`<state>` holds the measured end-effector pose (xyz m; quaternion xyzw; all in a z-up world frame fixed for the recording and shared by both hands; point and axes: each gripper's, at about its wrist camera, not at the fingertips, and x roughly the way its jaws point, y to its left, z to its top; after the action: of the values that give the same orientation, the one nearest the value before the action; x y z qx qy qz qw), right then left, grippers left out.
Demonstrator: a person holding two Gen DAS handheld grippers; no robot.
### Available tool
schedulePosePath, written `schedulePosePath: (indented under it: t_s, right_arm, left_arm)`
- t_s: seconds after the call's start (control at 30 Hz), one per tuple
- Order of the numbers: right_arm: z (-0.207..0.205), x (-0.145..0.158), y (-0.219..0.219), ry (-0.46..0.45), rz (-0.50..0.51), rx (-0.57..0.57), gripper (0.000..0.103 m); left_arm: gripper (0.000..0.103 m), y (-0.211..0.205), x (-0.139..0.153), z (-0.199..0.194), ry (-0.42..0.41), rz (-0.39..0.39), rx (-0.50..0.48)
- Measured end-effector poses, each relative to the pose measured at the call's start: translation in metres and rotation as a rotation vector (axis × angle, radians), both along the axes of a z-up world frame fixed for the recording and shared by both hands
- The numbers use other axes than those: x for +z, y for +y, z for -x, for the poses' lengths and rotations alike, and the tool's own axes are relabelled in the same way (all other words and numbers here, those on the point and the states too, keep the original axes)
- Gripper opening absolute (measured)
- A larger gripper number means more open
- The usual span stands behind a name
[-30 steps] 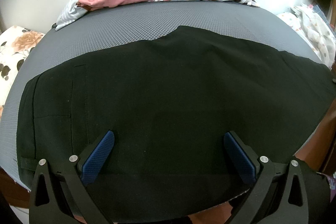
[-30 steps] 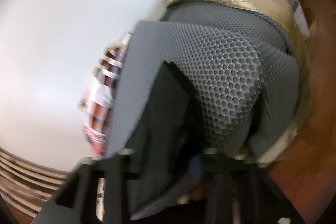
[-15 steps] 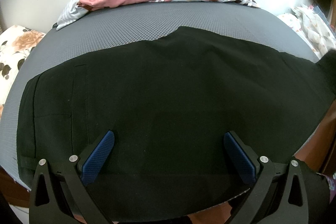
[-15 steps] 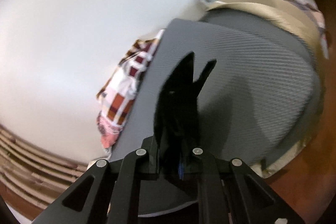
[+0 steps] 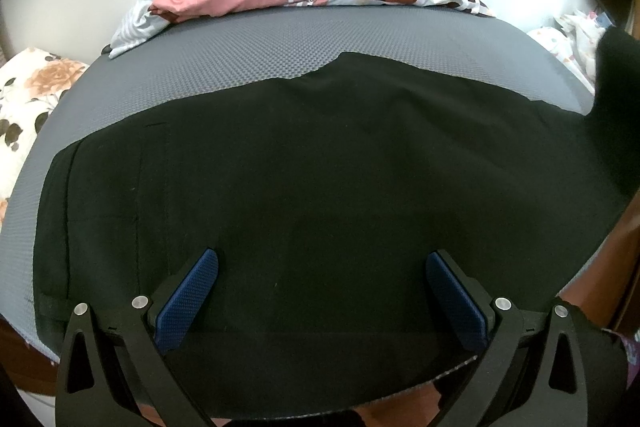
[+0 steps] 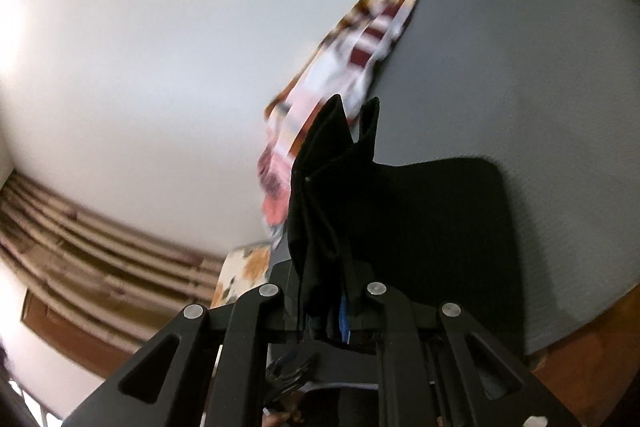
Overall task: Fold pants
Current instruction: 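Lift the trouser hem with the right gripper toward the waistband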
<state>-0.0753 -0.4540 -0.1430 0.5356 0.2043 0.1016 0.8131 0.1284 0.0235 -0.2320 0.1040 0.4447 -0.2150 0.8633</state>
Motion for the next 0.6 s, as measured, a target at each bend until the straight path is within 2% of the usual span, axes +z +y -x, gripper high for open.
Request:
schedulePosePath:
  t_s: [0.37,0.6]
  right_arm:
    - [-0.075,-0.021,0.090,0.015,-0.058,0.209,0.013]
    - [-0.113,-0.040,0.146,0.086,-0.032,0.325,0.013]
  left_arm:
    - [0.103,0.002,0.002,0.005,-0.009,0.004,0.040]
    - [0.103,0.007,0.006,0.007,-0.010,0.047,0.052]
